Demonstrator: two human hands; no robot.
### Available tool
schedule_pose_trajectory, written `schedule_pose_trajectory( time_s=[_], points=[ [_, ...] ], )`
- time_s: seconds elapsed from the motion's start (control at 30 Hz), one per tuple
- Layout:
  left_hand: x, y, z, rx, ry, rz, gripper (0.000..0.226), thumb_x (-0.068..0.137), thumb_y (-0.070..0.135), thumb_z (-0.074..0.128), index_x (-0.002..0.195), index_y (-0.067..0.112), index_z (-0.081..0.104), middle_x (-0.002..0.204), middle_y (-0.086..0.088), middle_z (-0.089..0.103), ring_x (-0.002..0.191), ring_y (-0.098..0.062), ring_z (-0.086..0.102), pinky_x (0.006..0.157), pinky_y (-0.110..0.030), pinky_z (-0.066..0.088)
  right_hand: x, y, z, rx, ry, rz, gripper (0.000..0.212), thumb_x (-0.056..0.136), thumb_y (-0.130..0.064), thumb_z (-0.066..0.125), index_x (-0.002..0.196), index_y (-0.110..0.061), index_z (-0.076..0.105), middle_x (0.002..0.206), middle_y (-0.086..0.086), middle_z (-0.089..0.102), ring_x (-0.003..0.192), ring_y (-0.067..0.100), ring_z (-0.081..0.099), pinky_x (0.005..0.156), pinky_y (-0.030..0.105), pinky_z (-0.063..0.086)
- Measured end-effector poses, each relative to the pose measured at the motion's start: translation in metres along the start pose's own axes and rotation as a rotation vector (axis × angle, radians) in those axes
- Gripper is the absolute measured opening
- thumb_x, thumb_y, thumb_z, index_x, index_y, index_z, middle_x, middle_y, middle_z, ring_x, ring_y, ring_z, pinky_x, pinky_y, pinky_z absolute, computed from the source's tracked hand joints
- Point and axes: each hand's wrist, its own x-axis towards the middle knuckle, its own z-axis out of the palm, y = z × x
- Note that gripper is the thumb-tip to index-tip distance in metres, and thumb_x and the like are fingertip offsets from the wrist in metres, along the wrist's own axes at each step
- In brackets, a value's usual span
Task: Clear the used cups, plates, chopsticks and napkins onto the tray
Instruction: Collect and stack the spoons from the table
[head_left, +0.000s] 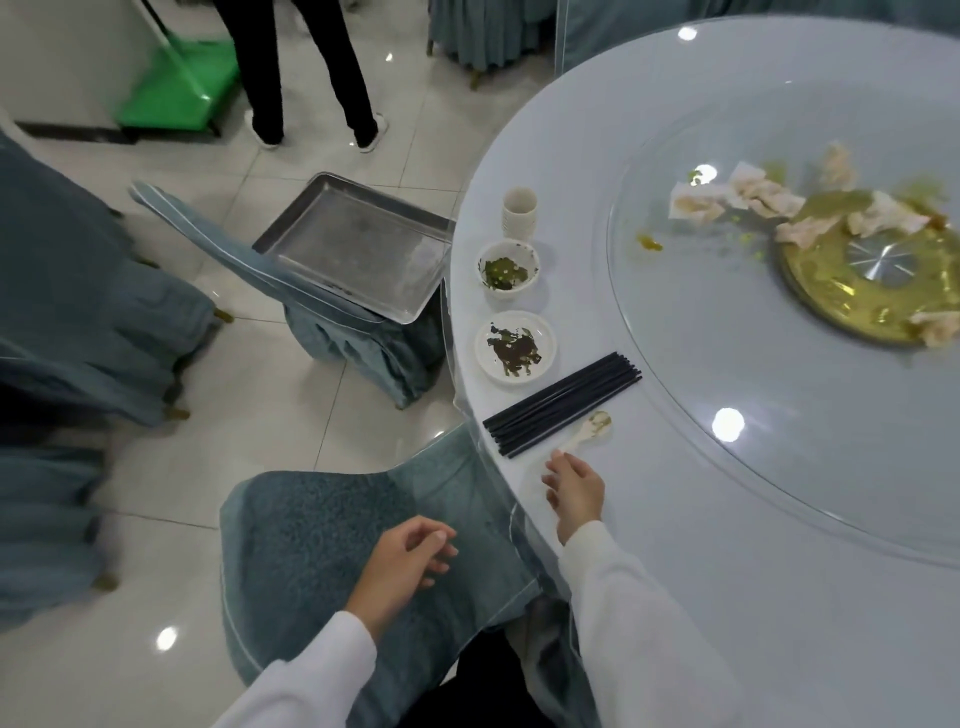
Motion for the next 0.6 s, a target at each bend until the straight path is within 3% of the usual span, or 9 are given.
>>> schedule_pose_trajectory(
  time_s=[0.37,0.6],
  points=[
    [-0.009,-0.014,-0.011,0.003,-0.017,0.039,0.018,0.106,0.013,0.057,0.101,0.014,0.075,0.091,-0.002,0.08,0.075,-0.013,0.072,0.066,-0.025,0.054,-0.012,0.004,0.003,-0.016,0.038,-0.018,0.027,0.102,-0.013,0.068,0.127,-0.005,0.066,0.111,0.013,0.073,0.084,0.021,0.069,0.074,0.027,0.058],
    [-0.014,-0.021,-0.019,-0.027,-0.105,0.103,0.018,0.106,0.014,0.057,0.101,0.016,0.074,0.093,-0.002,0.08,0.078,-0.014,0.072,0.067,-0.025,0.053,-0.046,0.016,-0.004,-0.008,0.008,-0.034,0.024,0.102,-0.01,0.067,0.126,-0.01,0.067,0.112,0.013,0.076,0.099,0.03,0.076,0.084,0.035,0.063]
  ],
)
